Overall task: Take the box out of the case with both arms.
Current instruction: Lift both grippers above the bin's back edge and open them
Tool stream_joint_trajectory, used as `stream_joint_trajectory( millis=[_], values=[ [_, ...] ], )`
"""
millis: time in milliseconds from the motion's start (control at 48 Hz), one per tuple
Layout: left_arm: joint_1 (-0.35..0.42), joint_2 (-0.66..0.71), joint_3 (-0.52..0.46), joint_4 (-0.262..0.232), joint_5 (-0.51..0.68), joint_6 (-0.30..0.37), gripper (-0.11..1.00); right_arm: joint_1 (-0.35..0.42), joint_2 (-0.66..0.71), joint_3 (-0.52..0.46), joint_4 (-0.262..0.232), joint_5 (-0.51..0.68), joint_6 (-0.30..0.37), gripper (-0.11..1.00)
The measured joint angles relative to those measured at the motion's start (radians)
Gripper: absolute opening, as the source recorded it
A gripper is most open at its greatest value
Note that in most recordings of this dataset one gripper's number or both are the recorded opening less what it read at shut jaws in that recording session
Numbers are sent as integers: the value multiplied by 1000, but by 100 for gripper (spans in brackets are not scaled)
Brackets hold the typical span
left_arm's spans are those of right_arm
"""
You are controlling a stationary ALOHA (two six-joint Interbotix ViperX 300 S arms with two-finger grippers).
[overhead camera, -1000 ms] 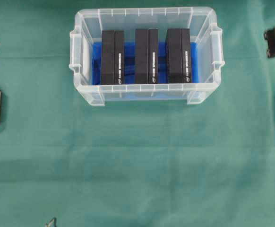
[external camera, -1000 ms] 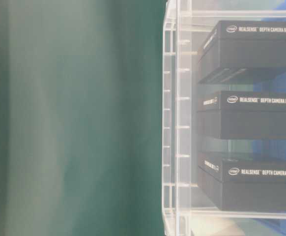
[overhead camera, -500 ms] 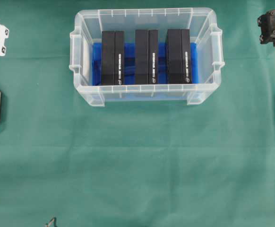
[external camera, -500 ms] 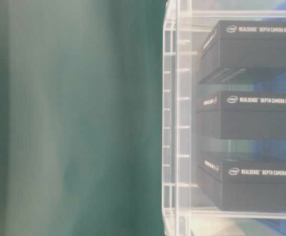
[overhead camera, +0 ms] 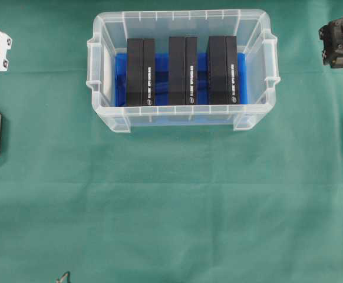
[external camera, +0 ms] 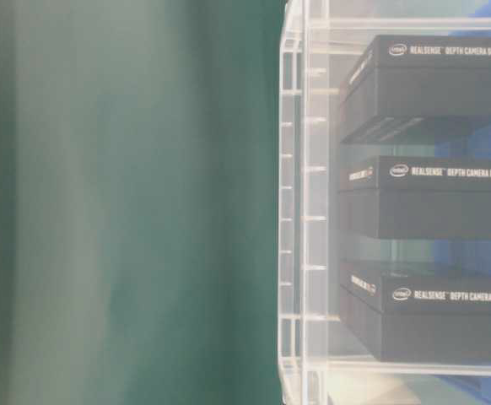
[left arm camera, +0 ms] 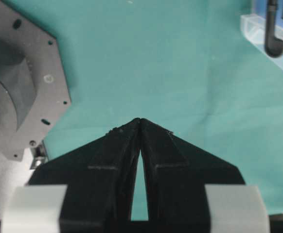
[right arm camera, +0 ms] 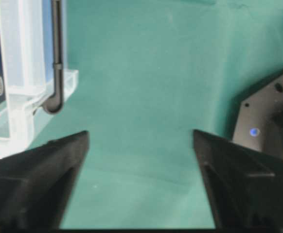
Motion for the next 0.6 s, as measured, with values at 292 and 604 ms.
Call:
stream_joint_trajectory(
  millis=[292,604],
  values=[
    [-23,-21,41,0,-3,-3,79,9,0,0,-49,12,6,94],
    [-35,-18,46,8,-6,-26,86,8,2,2,-49,11,44,94]
  ],
)
